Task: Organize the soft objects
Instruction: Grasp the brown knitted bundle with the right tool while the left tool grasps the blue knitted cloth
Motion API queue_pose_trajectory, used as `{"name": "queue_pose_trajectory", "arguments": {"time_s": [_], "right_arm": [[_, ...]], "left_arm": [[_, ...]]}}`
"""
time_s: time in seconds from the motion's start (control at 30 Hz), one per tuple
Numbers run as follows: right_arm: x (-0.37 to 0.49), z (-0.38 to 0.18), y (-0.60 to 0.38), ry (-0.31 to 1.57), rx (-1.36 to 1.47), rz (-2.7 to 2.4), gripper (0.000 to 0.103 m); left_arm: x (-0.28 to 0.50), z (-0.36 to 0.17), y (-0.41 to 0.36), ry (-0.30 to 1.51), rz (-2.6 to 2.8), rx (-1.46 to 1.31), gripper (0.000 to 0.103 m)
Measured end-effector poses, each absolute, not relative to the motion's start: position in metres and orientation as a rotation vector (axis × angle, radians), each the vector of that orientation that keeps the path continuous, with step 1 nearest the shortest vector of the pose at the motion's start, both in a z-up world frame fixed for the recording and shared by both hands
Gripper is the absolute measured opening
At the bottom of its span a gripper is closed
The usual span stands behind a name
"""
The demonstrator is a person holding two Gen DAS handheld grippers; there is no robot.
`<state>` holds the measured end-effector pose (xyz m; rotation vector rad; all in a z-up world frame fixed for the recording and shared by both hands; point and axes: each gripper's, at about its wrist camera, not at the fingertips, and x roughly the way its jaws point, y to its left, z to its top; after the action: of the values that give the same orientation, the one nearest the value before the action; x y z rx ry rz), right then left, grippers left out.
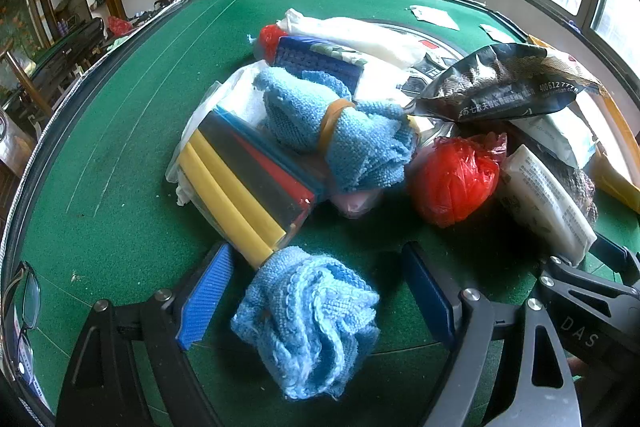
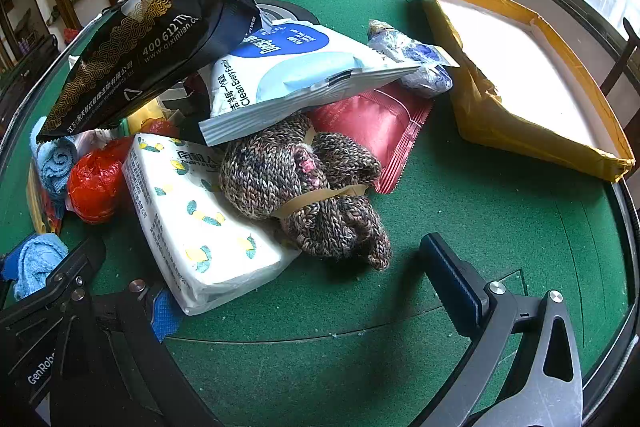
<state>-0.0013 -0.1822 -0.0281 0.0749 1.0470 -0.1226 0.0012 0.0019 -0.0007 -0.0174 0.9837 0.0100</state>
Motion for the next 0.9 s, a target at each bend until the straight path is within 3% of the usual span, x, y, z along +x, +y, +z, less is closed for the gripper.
{"name": "queue_pose_trajectory", "arguments": {"time_s": [0.5, 0.63, 0.77, 0.83, 0.9], "right_arm": [[-0.007, -0.028, -0.212, 1.086, -0.138, 0.304, 0.103], [-0.020, -0.021, -0.228, 1.071, -0.120, 0.383, 0.098], [-0.032, -0.007, -0.239, 1.029, -0.139, 0.437, 0.086], [-0.037, 0.005, -0.245, 0.992, -0.099, 0.516, 0.067], [-0.038, 0.015, -0.245, 0.970, -0.100, 0.526, 0.067]], "left_arm": [[0.003, -0.002, 0.006, 0.987, 0.018, -0.021, 0.089], [0.002, -0.002, 0.006, 0.987, 0.020, -0.021, 0.090], [0.002, -0.003, 0.006, 0.987, 0.020, -0.021, 0.090], [0.002, -0.003, 0.006, 0.987, 0.020, -0.021, 0.090], [0.002, -0.003, 0.006, 0.987, 0.019, -0.022, 0.090]]}}
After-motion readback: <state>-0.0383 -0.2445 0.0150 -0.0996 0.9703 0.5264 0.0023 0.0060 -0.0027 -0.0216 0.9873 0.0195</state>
